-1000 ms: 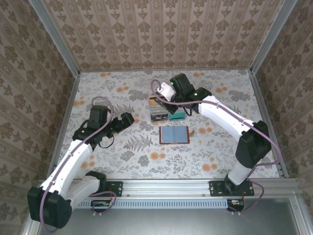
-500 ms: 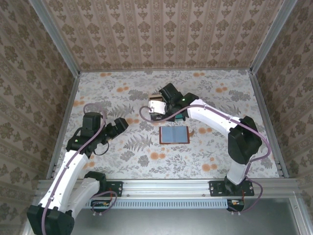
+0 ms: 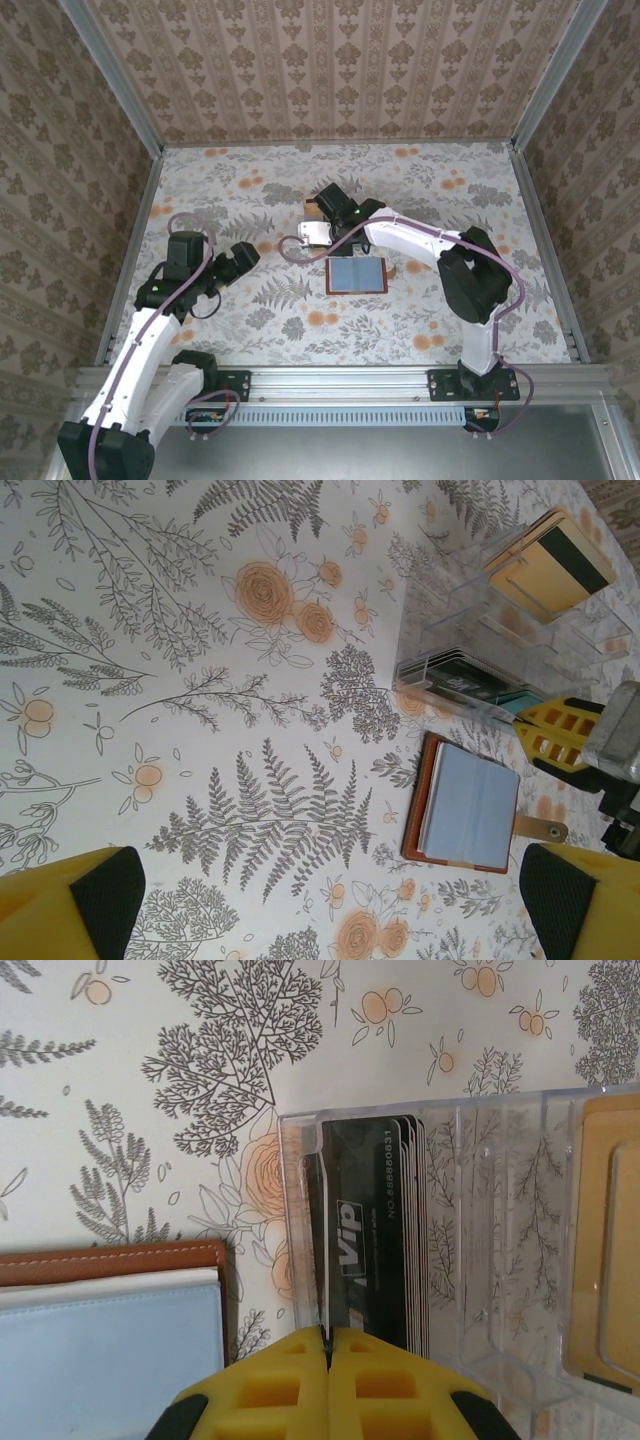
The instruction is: Take the credit cards out of the card holder
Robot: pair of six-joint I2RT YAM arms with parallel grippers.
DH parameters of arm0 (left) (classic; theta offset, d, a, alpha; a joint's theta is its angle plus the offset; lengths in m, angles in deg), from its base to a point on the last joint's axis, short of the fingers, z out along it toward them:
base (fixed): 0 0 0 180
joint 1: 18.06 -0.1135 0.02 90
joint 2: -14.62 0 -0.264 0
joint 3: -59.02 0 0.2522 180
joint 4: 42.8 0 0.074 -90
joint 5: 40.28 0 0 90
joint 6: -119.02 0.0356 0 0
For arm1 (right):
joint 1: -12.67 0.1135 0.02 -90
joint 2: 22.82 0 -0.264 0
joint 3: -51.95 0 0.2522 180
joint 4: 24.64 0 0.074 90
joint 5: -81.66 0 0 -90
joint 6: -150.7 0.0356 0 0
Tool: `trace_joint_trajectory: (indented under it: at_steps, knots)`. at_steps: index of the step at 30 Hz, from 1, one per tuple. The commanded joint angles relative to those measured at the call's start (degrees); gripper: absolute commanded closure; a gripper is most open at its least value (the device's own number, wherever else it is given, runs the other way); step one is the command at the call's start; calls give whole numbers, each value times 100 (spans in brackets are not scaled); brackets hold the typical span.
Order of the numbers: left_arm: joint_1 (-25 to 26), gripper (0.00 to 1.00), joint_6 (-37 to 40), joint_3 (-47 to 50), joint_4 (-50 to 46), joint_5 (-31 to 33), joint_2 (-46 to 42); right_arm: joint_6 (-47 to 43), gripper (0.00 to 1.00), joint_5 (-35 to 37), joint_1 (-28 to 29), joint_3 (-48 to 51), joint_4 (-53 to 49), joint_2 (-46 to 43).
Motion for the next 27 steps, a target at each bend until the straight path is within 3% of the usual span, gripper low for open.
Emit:
trace_joint_trajectory:
  at_steps: [1, 27]
  knots:
    - [-75, 0, 140, 64, -206, -29, -134, -118, 100, 172, 32, -106, 234, 159]
    - [-213, 0, 81, 196, -123, -206, -184, -218, 100, 274, 60, -366, 158, 245]
